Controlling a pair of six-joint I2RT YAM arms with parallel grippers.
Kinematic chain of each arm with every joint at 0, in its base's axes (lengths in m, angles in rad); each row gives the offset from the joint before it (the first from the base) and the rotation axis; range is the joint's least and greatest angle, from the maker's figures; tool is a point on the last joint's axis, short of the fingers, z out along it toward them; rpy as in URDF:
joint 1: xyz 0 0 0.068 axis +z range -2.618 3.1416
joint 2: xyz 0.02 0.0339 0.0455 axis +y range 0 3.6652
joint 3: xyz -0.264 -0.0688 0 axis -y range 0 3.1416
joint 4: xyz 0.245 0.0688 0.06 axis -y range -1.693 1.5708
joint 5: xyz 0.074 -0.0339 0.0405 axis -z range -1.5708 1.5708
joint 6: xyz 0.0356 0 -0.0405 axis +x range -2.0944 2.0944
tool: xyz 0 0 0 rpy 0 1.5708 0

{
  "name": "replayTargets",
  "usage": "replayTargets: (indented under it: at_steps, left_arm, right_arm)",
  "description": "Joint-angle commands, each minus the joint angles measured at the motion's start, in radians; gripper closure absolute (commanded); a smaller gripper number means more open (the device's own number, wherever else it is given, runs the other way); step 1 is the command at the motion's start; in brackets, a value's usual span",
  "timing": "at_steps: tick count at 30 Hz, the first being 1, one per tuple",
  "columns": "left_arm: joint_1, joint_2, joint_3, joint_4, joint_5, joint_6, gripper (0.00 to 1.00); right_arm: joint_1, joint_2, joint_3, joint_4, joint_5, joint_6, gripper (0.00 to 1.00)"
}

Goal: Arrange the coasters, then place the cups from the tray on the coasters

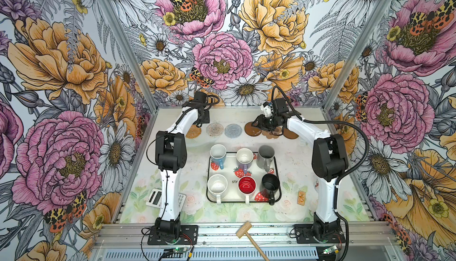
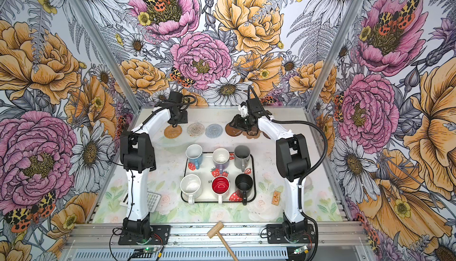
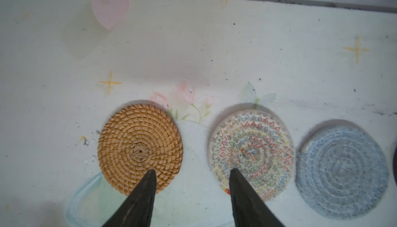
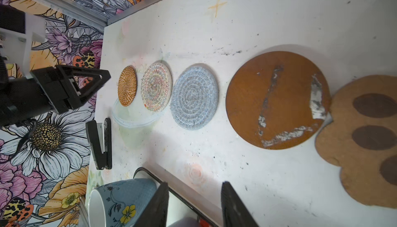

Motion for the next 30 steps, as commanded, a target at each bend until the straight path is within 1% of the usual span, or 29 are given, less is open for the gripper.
replayTargets:
  at_steps: [1, 4, 9, 14, 16, 21, 30]
  left_arm:
    - [0.045, 0.01, 0.02, -0.014, -0.075, 0.03, 0.43]
    - [0.074, 0.042, 0.025, -0.017, -0.071, 0.018, 0.44]
    - [0.091, 0.093, 0.044, -0.016, -0.066, 0.004, 0.46]
    - [0.087, 0.13, 0.062, -0.014, -0.057, -0.006, 0.46]
    - [0.084, 0.146, 0.072, -0.015, -0.052, -0.007, 0.49]
    - [0.074, 0.181, 0.087, -0.014, -0.056, -0.008, 0.49]
    - [0.048, 0.185, 0.038, -0.014, -0.05, -0.014, 0.49]
  right_arm:
    - [-0.024, -0.06, -0.055, 0.039, 0.02, -0.03, 0.57]
    - [-0.029, -0.095, -0.114, 0.071, 0.024, -0.033, 0.57]
    - [-0.041, -0.142, -0.172, 0.083, 0.029, -0.039, 0.57]
    - [-0.045, -0.18, -0.233, 0.098, 0.021, -0.035, 0.57]
    - [-0.047, -0.191, -0.253, 0.106, 0.021, -0.034, 0.57]
    - [-0.055, -0.205, -0.27, 0.107, 0.019, -0.036, 0.57]
    - [-0.057, -0.211, -0.285, 0.117, 0.013, -0.031, 0.57]
